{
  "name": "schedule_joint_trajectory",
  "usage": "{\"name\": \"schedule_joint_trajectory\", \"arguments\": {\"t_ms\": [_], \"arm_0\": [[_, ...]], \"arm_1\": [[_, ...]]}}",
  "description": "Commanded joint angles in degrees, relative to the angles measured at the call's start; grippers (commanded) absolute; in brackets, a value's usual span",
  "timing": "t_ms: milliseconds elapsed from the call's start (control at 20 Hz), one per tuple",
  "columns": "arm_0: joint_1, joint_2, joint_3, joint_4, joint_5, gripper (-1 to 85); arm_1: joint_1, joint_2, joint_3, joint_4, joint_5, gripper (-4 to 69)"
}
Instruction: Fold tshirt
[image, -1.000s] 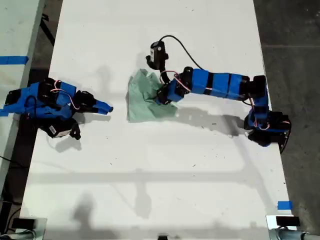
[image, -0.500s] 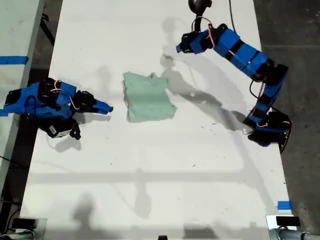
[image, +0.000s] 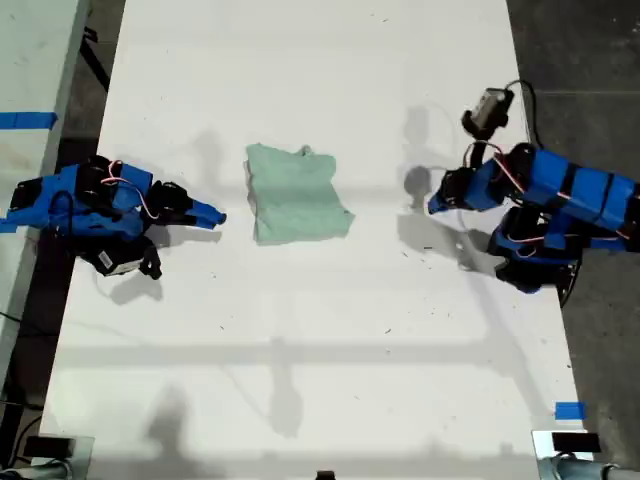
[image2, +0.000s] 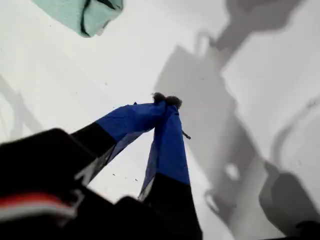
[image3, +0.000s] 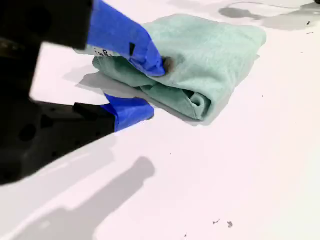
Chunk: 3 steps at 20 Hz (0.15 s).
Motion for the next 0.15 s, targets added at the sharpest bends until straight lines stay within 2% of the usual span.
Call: {"name": "schedule_joint_trajectory", "arguments": {"t_ms": [0,100], "arm_0": [[1.32,5.62,0.62,-0.18,-0.7,11.1],[1.23,5.71,0.62,-0.18,-0.7,11.2]], "arm_1": [[-8.7,41.04,17.05,12.39,16.26,-1.1],[-15.64,39.37,20.48,8.53,20.83,1.8]]}}
